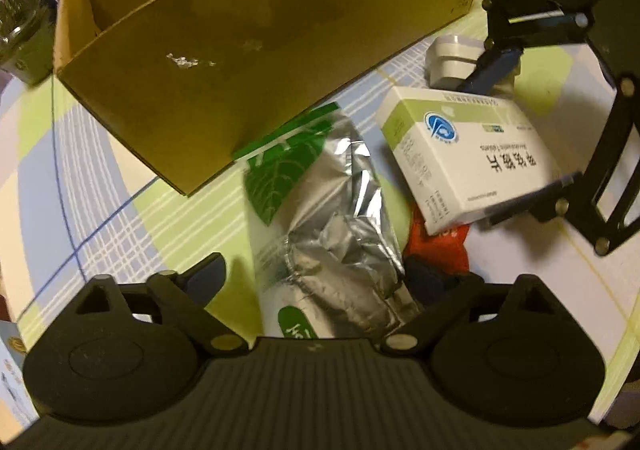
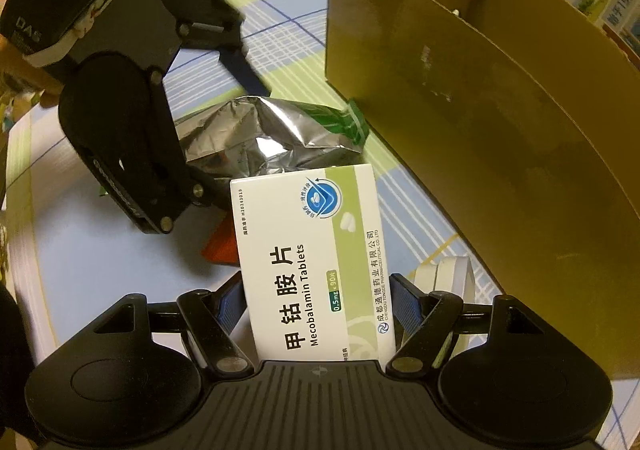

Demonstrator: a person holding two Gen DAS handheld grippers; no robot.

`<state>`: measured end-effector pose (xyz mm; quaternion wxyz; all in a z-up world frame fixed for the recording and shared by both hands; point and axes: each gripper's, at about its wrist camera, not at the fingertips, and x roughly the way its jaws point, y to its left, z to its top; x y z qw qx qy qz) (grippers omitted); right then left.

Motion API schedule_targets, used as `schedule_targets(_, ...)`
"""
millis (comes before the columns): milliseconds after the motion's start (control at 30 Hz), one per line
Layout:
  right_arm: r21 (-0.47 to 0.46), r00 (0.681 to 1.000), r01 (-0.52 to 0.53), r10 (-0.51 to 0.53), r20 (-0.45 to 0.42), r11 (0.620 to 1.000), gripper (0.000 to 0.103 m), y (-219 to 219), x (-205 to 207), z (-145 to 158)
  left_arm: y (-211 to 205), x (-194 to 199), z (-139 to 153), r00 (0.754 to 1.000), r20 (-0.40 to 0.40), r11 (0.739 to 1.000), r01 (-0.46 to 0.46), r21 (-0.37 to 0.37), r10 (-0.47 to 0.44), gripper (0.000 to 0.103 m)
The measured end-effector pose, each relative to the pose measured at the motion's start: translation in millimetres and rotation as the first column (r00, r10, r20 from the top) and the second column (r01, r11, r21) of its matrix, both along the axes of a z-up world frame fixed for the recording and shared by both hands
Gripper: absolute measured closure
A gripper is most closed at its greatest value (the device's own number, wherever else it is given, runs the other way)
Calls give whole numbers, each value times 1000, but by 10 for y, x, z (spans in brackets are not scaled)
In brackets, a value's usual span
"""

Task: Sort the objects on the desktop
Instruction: 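Close the right tool on the tablets box while the left tool closes on the foil bag, then lift the tablets box with the right tool while the left tool lifts the foil bag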

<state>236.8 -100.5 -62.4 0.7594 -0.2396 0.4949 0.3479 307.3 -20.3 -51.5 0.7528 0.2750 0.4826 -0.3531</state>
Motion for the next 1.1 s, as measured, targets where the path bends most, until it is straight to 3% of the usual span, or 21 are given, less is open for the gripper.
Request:
schedule_targets(67,4,1000,24,-24,-3,1000,32,-25,-26,4,2,9,-11,1000,-29,1000,-7,-12,6,27)
schedule_targets(133,17,999,54,-54,-10,998,32,-48,-43,21,13,-20,2,999,-27,1000,-18,-9,18,31)
schedule_targets(267,51,991,129,-127,-42,990,32,-105,-136,51,87,-115,92,998,-11,998,-63,0,63,52)
schedule_targets(500,67,960,271,-265,-94,960,32,-207,-503,76,269,-433,158,991,-40,992,-125,33,127,55)
schedule_targets(767,51,871,475,-461,-171,878,32,-418,-806,118,373,-856,226,967,-125,975,-222,8,221,55)
schedule_targets(1000,51,835,539,-525,-167,841,32,-565,-1074,97,210,-1239,202,961,-130,969,-248,-11,245,54)
schedule_targets(1100,75,835,546,-534,-133,834,32,-563,-1137,-17,206,-1341,220,955,-112,960,-278,-22,274,50)
